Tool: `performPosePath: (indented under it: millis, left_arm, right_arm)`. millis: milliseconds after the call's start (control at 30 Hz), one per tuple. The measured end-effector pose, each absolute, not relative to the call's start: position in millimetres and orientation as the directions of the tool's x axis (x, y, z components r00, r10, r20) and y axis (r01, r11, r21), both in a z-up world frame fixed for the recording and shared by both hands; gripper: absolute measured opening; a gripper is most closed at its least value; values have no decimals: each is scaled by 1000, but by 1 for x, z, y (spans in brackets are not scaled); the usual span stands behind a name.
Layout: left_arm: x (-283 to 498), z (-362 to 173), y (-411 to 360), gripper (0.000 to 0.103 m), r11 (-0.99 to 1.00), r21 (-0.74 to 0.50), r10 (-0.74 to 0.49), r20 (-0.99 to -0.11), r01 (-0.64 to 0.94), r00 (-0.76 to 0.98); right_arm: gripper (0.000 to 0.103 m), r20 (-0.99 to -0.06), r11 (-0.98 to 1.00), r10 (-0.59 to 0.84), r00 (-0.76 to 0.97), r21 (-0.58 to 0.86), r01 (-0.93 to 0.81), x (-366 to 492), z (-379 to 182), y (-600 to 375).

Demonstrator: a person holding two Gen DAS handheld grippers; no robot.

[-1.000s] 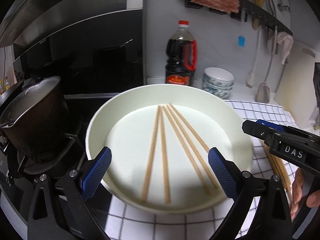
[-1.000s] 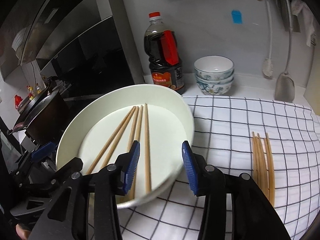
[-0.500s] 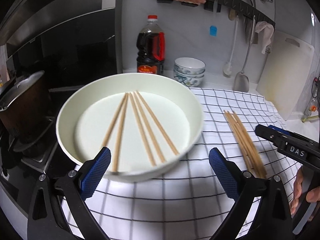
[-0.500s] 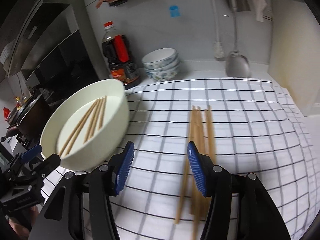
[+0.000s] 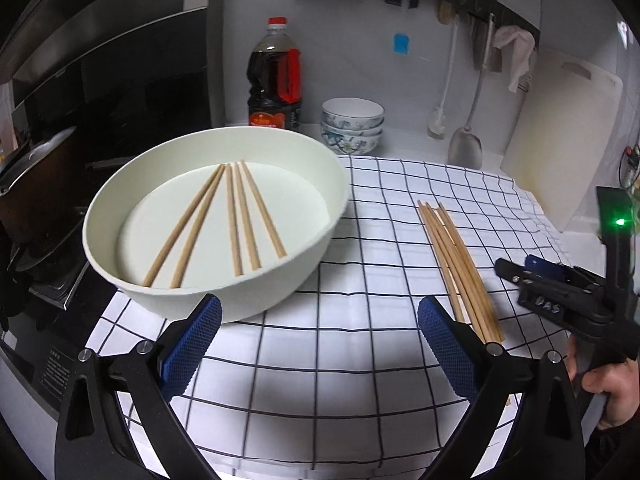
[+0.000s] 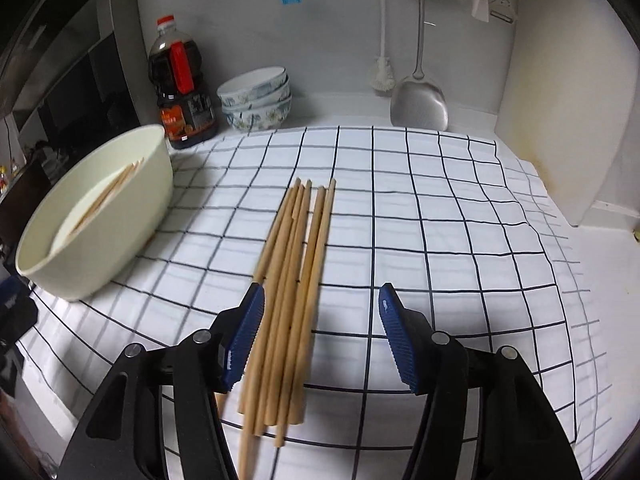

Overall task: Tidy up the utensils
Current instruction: 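Withdraw the right tool from the basin back over the chopstick pile, then lower the right tool toward the loose wooden chopstick beside the pile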

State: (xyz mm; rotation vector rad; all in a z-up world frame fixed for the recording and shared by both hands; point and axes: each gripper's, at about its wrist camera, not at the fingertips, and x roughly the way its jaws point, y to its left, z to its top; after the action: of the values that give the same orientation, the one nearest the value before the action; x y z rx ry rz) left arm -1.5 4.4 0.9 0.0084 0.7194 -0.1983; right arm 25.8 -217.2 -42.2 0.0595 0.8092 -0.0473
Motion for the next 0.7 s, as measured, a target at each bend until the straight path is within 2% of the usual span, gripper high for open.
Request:
performPosePath:
  millis: [300,700]
  left_arm:
    - [4,-8,-28,97,970,-42,-209,-647,239,733]
    - [18,-35,-54,97,961,-43,-224,-696,272,682]
  right_arm:
    - [57,-765,997,-60,641,-22,67,34,-70,-221]
    - [57,-776,990,-134,616,-131,51,35,-78,-215]
